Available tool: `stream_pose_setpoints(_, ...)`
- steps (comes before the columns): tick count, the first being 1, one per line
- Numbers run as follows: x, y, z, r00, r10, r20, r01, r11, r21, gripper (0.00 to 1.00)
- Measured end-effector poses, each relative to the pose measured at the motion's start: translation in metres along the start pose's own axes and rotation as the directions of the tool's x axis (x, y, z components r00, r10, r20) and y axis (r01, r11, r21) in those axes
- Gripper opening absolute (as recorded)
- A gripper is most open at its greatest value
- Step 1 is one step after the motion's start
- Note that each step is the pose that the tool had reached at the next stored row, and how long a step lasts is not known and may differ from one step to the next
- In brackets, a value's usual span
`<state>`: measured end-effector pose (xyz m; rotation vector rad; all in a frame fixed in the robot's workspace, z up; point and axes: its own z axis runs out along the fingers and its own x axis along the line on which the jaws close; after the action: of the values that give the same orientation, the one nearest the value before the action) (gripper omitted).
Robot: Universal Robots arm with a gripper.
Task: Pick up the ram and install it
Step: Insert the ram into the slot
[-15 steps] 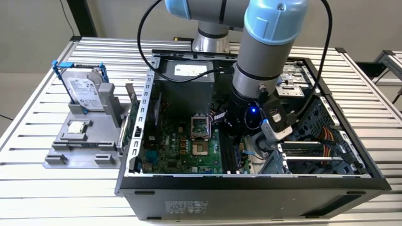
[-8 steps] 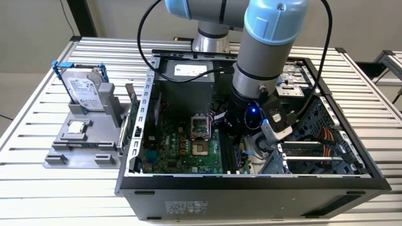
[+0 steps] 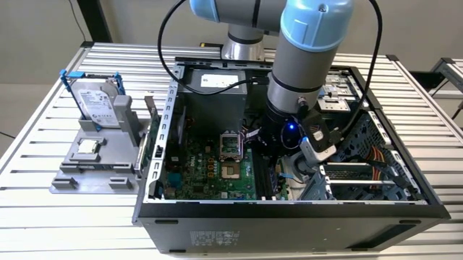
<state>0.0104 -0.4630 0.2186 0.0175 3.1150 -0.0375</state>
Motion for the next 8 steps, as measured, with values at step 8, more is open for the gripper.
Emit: stream_pose_setpoints(8, 0.0007, 0.0000, 0.0002, 1.0000, 0.004, -0.0001, -0.004, 1.0000, 0.0003, 0.00)
